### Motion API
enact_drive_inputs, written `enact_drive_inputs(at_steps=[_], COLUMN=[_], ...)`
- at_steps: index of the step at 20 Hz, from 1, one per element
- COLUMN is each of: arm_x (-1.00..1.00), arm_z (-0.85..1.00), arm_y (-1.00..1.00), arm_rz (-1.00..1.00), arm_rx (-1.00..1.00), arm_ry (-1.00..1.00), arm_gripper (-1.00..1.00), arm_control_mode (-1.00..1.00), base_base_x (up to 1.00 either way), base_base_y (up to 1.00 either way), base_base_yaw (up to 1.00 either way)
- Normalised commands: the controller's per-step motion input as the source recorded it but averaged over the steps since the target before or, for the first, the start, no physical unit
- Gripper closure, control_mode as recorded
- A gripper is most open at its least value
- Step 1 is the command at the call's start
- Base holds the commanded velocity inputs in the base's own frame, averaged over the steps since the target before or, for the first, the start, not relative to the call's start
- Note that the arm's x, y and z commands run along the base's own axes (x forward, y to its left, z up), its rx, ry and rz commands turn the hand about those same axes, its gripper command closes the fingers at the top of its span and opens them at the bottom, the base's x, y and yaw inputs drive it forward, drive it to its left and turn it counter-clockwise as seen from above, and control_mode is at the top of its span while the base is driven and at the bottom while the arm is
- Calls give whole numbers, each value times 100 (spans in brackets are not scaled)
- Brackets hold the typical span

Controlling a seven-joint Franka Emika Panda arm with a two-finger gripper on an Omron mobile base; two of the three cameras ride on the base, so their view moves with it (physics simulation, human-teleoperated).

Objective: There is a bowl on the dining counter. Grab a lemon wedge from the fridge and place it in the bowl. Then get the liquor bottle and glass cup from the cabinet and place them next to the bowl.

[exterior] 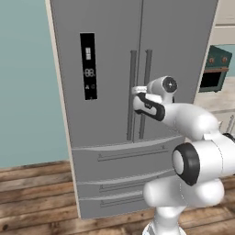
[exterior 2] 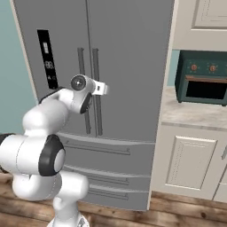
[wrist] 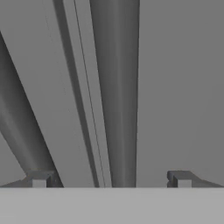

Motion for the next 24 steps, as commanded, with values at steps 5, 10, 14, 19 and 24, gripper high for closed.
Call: enact_drive_inputs(at_steps=[5,10,14,19,24], arm_x=[39,34,21,11,5], arm_z=[-11,-4,-1,0,0], arm_y=[0,-1,-14,-23,-23], arm_rz=[0,1,3,0,0], arm_rx=[0,0,0,0,0], arm_ry=[-5,-2,0,0,0], arm_gripper=[-100,-100,-100,-100,-100], arm_control_mode=[-100,-100,-100,-100,-100], base_base_x=[0,0,0,0,0], base_base_y=[0,0,0,0,0], base_base_yaw=[0,0,0,0,0])
